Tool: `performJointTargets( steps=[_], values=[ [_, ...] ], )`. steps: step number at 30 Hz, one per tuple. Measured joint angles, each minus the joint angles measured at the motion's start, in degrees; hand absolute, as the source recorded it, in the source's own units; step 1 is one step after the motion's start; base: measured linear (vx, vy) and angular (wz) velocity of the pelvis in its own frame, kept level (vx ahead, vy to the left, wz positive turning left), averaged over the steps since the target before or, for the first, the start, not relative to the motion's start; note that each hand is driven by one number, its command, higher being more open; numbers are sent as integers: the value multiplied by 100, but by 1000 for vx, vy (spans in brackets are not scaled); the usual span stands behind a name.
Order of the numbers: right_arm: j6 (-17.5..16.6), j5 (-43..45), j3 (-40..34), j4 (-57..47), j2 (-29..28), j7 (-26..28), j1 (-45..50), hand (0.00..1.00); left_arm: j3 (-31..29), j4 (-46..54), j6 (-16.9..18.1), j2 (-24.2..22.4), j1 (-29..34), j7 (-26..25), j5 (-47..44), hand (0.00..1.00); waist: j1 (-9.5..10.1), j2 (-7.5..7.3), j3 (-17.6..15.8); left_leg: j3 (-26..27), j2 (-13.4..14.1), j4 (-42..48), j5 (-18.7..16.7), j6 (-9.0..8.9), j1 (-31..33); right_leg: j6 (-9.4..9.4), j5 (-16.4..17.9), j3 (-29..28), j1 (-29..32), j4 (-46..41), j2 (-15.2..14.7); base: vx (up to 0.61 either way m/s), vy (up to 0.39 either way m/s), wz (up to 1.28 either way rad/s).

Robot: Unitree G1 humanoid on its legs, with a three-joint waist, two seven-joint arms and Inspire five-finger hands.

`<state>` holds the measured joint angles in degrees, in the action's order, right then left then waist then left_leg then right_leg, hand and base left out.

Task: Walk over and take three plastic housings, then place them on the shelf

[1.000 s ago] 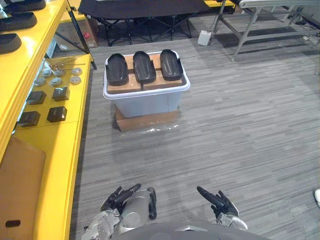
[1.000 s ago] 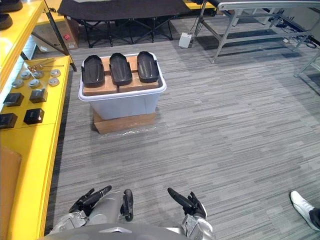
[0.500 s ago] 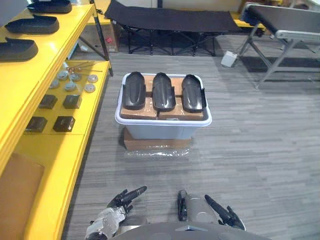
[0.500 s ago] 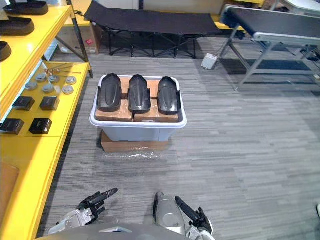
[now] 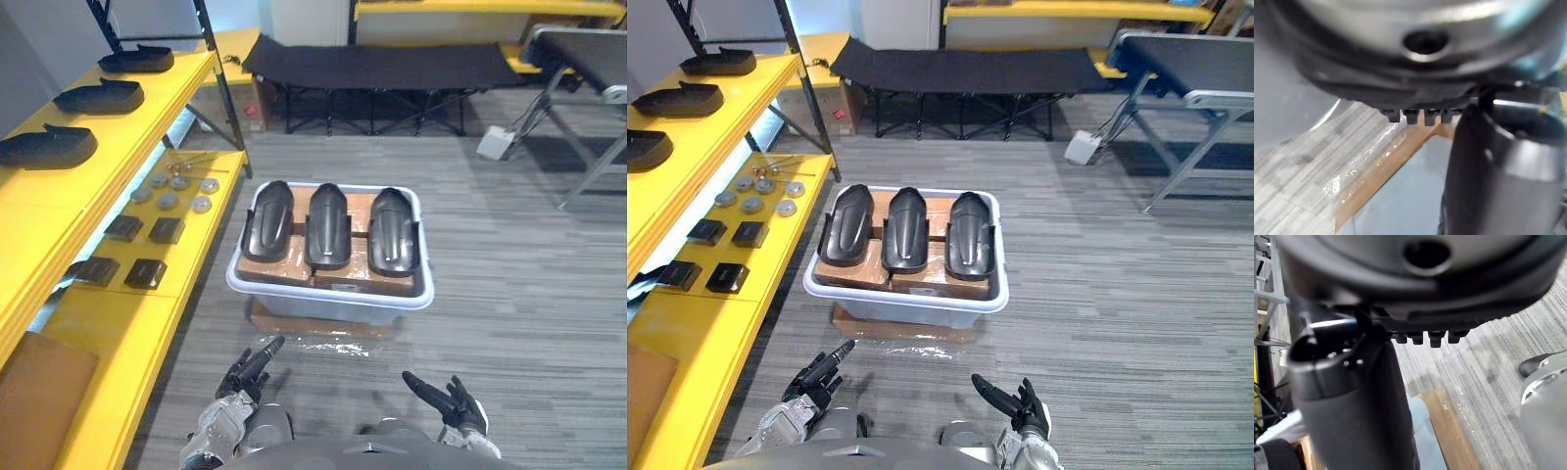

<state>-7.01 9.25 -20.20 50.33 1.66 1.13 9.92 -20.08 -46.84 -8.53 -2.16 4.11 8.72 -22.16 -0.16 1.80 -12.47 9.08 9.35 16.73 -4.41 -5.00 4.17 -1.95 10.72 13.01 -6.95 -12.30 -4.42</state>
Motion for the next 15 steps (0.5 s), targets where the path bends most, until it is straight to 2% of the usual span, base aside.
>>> performJointTargets(
  steps=[1, 4, 8, 12, 15],
  values=[
    [27, 10, 75, -68, -110, -48, 42, 100, 18, -25, -10, 48, -58, -67, 28, 100, 0, -124, -18, 22, -213, -314, 178, 55, -189, -93, -38, 15, -69, 56, -181, 202, 154, 21],
    [22, 50, 204, -320, -315, -72, 100, 100, 244, -12, -51, 270, -85, -82, 32, 100, -7, -403, -38, 22, -549, -888, 356, 202, -267, -240, -82, 108, -7, 198, -459, 169, 152, 20],
    [38, 46, 361, -1032, -373, -177, 334, 100, 409, 30, -241, 374, -72, -186, 40, 100, -11, -431, -35, 22, -730, -1063, 394, 260, -338, -415, -202, 98, -87, 359, -566, 95, 84, 7],
    [33, 46, 538, -2775, -390, -341, 907, 100, 411, 161, -318, 445, 102, -285, 102, 100, -58, -505, -4, 57, -766, -1427, 461, 327, -578, -446, -245, 16, -116, 360, -574, 17, 23, -7],
    [-2, 52, 147, -3963, -354, -378, 1018, 100, 435, 263, -292, 538, 275, -264, 100, 100, -167, -575, -27, 111, -742, -1608, 557, 342, -613, -438, -345, -130, -12, 357, -553, -38, 42, -14]
  ],
)
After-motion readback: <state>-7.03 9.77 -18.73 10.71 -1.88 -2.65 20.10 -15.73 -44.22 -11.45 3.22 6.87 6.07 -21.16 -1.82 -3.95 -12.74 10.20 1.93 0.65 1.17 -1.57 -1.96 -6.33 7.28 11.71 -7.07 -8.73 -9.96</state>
